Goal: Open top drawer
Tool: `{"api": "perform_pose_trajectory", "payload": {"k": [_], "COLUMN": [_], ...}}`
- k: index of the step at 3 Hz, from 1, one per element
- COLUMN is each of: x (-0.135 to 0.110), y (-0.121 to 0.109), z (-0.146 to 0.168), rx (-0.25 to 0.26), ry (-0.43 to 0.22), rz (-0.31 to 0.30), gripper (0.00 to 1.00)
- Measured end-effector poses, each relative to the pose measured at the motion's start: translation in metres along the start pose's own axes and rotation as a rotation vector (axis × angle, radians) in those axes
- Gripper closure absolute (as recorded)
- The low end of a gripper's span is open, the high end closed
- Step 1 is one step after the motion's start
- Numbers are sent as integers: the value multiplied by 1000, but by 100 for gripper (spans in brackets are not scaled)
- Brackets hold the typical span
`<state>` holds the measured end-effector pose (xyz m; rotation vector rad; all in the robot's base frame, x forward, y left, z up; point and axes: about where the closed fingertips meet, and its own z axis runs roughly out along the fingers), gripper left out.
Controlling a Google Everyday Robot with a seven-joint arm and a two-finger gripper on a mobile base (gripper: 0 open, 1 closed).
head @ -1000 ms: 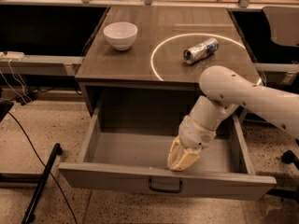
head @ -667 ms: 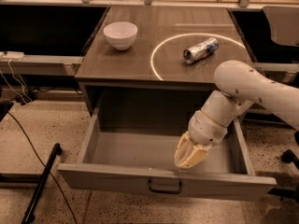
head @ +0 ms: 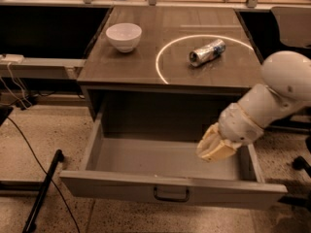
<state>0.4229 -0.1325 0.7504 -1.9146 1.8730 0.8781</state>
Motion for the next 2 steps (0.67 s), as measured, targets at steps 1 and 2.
{"api": "perform_pose_trajectory", "payload": {"k": [1, 2], "x": [-1, -1], "y": [-17, -17], "z": [-1, 0], "rx": [65, 65], "ry": [-6, -6], "rz": [-1, -1], "gripper": [81, 58]}}
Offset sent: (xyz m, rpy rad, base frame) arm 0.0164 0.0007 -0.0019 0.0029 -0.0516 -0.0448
